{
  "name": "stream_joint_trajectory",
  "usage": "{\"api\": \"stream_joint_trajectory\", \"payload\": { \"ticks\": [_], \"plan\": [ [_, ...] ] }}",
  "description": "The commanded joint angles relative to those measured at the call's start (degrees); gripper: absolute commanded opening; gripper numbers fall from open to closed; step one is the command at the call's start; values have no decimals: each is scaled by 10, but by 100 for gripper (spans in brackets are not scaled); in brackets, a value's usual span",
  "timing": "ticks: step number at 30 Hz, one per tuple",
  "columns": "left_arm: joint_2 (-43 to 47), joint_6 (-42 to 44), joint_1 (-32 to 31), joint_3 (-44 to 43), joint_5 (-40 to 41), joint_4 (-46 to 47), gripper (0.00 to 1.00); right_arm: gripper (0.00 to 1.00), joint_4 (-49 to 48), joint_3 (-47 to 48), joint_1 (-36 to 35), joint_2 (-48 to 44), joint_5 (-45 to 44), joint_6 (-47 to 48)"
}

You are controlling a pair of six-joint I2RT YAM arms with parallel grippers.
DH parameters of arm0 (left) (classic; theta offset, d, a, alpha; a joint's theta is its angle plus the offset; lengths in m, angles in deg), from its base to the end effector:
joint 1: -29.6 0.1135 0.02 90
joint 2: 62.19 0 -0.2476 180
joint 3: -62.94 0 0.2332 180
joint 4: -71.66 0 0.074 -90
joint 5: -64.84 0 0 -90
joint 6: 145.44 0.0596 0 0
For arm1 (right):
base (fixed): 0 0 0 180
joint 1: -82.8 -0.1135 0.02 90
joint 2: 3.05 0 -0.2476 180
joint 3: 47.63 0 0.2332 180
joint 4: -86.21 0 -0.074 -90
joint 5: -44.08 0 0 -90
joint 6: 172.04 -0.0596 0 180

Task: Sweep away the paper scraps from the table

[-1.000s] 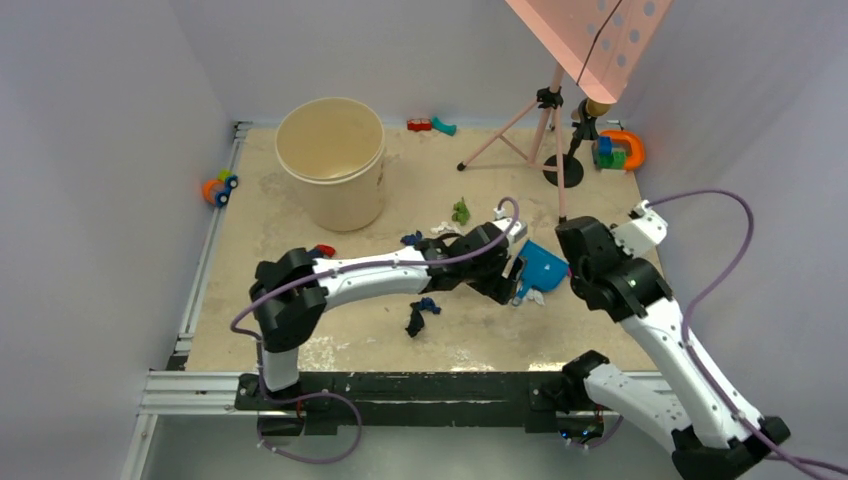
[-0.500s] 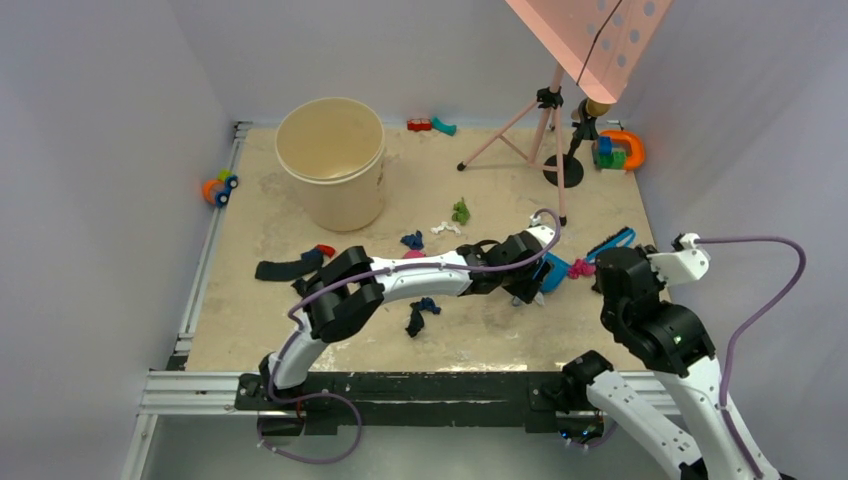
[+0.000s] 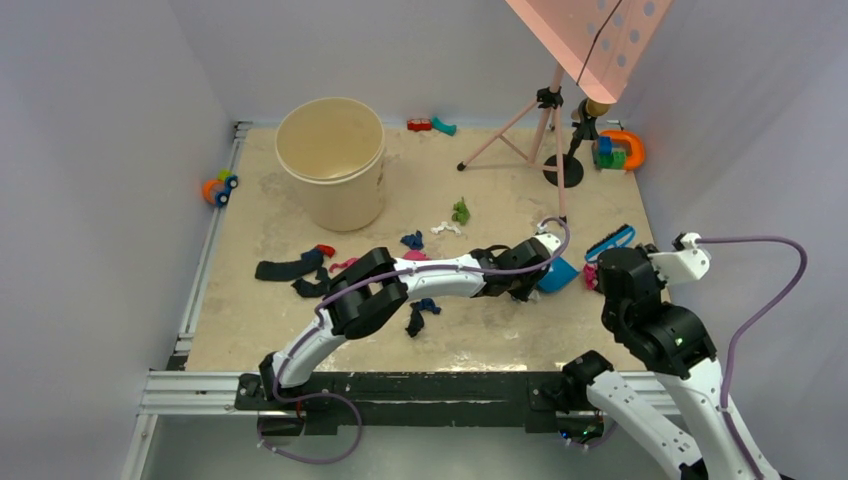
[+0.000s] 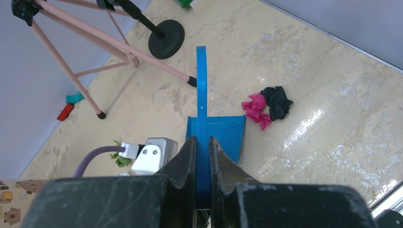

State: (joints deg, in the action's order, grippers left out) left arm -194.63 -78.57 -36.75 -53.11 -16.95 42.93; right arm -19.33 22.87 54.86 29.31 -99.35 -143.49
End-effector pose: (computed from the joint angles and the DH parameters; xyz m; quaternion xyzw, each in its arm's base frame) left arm 0.2102 -0.4589 0.1362 0.3141 0.8672 -0.2210 0.3170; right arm 0.0953 -0.0036 0.3252 0.4241 0.7047 -0.0015 0.5688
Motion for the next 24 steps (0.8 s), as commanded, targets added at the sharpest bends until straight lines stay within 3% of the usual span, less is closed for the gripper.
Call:
{"api": "stream_joint_trajectory", "payload": {
  "ticks": [1,3,14,21,24],
  "plan": [
    [14,11,0,-23,11,-12,25,0,-12,14,1,12,-12,2],
    [23,12,0,-21,14,-18,22,0,-13,15,1,14,-12,2],
    [148,24,10,17,40,-41,21,0,-38,9,2,31,-5,31],
    [232,16,34,60,29,-82,21,0,-33,11,2,118,31,33],
    [243,12,39,81,20,-92,16,0,-16,32,3,162,29,22]
  ]
}}
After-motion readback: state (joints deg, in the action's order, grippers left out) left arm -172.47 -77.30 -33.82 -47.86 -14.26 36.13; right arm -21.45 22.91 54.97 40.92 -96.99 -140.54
